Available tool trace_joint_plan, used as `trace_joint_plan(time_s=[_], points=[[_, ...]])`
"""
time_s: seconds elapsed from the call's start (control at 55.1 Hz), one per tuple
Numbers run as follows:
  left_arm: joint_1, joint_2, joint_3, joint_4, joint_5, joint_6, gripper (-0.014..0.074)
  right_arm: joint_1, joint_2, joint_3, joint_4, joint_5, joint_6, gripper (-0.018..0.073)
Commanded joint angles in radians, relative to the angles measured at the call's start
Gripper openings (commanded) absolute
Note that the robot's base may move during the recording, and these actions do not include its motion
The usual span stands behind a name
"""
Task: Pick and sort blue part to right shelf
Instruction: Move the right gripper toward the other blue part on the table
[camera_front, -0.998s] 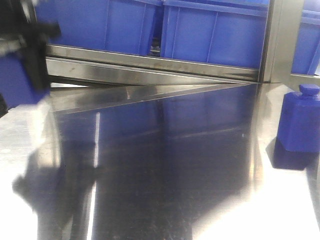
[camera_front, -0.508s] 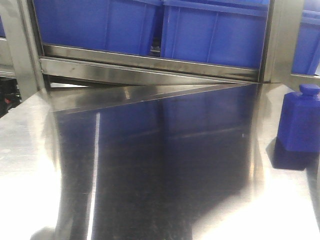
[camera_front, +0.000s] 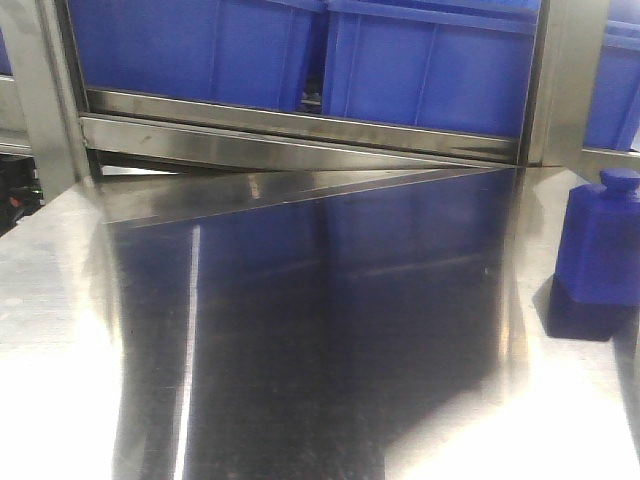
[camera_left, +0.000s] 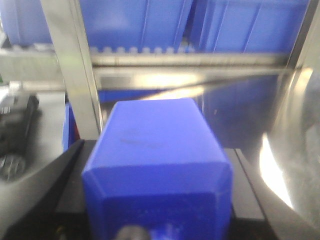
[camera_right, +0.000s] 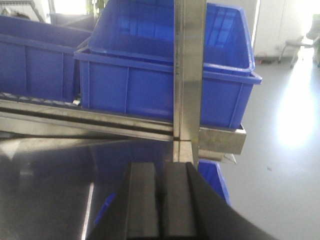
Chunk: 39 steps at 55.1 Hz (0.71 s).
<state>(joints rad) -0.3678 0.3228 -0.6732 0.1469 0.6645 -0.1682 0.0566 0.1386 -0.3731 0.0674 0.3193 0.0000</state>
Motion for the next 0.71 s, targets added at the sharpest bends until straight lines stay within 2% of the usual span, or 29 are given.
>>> trace_joint_plan(time_s=[0.0, 0.073, 0.163, 0.363, 0.689], points=[[-0.004, -0.044, -0.011, 0.01, -0.118, -0.01, 0.0321, 0.003, 0.121, -0.145, 0.009, 0.046, -0.008, 0.0262], [-0.004, -0.067, -0.009, 0.01, -0.118, -0.01, 0.0321, 0.02, 0.232, -0.253, 0.01, 0.151, -0.008, 0.0436], [-0.004, -0.072, -0.009, 0.01, -0.12, -0.01, 0.0321, 0.047, 0.34, -0.34, 0.009, 0.241, -0.008, 0.0579], [-0.004, -0.072, -0.009, 0.01, -0.124, -0.01, 0.0321, 0.06, 0.516, -0.403, 0.018, 0.274, -0.008, 0.0595], [-0.004, -0.072, -0.009, 0.007, -0.125, -0.01, 0.0321, 0.115, 0.841, -0.731, 0.03, 0.634, 0.02, 0.0595]])
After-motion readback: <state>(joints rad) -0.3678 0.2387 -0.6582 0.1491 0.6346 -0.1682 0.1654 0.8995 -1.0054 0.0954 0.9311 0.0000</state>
